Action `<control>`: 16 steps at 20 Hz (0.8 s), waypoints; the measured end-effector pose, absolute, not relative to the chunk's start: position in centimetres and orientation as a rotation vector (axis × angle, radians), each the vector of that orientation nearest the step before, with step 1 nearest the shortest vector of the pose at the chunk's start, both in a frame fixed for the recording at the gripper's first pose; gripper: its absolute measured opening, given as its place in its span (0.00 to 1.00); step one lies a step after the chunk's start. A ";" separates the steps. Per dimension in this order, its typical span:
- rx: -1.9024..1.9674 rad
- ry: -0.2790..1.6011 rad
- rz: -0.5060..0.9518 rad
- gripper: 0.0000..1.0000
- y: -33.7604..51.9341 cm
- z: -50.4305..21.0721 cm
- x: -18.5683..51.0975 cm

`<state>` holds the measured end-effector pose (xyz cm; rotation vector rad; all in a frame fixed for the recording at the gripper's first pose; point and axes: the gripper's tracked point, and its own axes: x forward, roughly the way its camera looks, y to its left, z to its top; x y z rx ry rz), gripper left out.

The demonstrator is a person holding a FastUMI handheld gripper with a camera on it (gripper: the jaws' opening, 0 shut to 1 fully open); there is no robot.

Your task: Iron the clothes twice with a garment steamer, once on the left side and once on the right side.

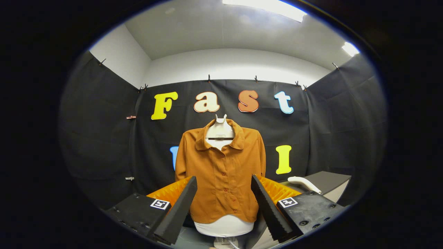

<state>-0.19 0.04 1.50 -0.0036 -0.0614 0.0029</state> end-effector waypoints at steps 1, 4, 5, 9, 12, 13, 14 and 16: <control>0.000 -0.065 0.000 0.98 0.0 1.7 -0.2; 0.001 -0.073 -0.006 0.98 0.4 2.1 -0.6; -0.003 -0.076 -0.010 0.98 0.4 2.2 -0.6; -0.006 -0.069 -0.049 0.98 0.1 2.0 -0.6; 0.006 -0.053 -0.087 0.98 0.0 1.5 -0.6; 0.005 -0.047 -0.101 0.98 -0.2 1.3 -0.8; 0.006 -0.039 -0.112 0.98 -0.5 1.0 -0.7; 0.007 -0.019 -0.141 0.98 -1.4 0.5 -0.6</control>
